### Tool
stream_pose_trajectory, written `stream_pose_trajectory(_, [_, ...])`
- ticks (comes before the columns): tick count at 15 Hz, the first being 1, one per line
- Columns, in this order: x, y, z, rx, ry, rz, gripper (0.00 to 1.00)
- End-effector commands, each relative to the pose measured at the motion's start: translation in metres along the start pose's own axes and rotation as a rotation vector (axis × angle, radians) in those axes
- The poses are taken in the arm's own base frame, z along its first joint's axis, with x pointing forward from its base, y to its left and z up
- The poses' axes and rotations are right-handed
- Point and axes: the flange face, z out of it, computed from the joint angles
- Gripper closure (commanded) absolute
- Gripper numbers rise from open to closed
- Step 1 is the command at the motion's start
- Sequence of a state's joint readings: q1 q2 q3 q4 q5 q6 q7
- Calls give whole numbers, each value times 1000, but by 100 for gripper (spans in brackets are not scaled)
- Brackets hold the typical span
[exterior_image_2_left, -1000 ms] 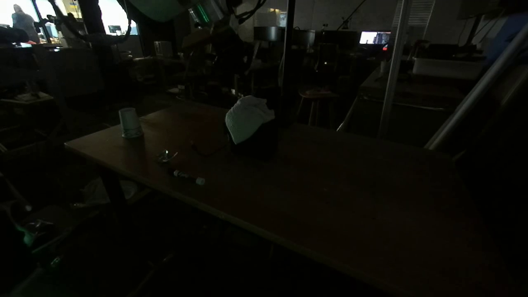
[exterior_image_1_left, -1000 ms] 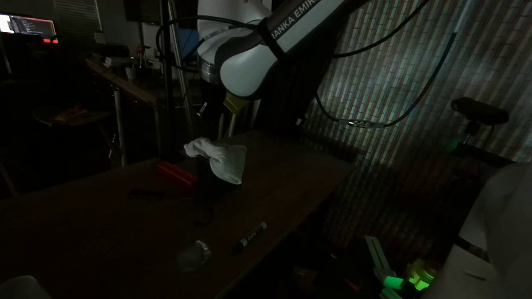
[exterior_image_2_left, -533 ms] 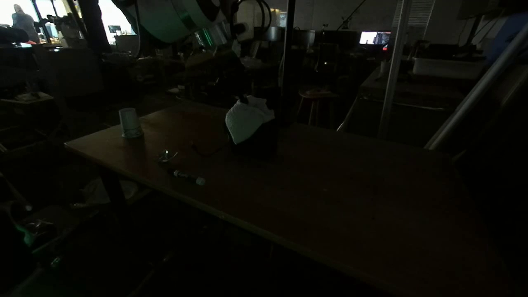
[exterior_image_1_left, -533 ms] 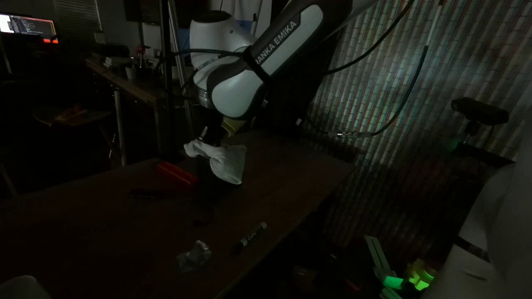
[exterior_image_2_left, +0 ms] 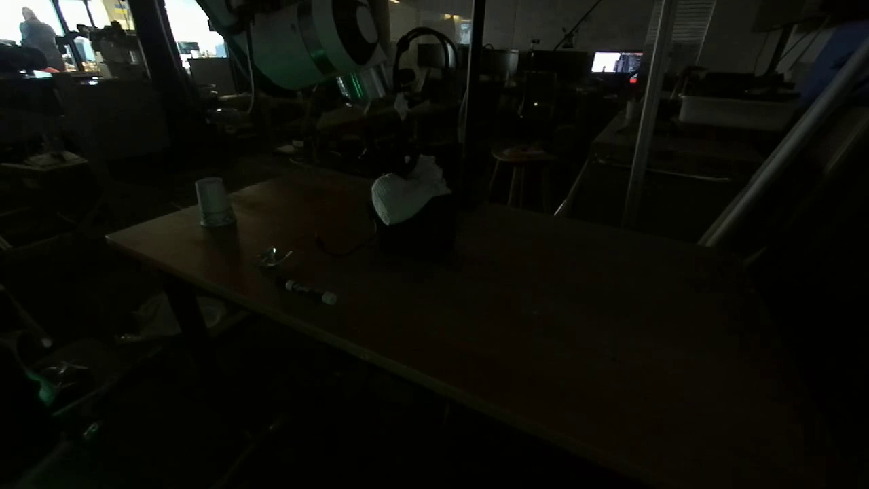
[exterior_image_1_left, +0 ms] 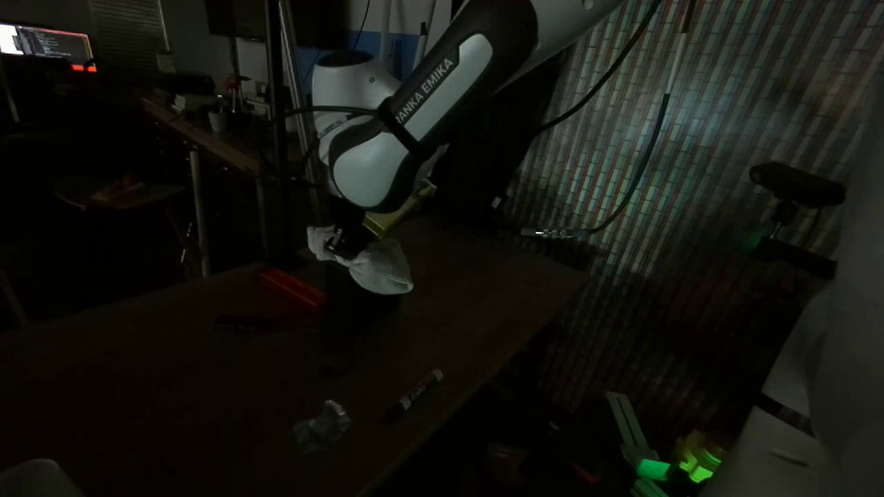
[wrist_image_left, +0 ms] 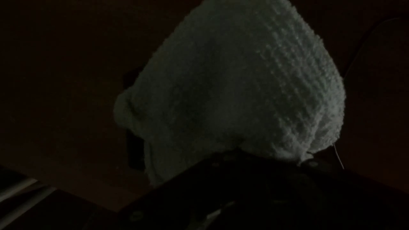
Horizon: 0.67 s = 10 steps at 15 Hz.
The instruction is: Put the white towel in the black box
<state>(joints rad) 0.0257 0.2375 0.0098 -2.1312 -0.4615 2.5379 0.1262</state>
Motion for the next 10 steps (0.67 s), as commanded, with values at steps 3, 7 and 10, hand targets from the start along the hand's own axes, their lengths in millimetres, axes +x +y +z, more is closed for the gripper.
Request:
stream_pose_trajectory(3, [2,-17,30,129,-55,-35,100])
stream_pose_trajectory(7, [9,-18,32,203,-57,-67,100])
stream_pose_trajectory(10, [15,-20,32,257,-65,-101,100])
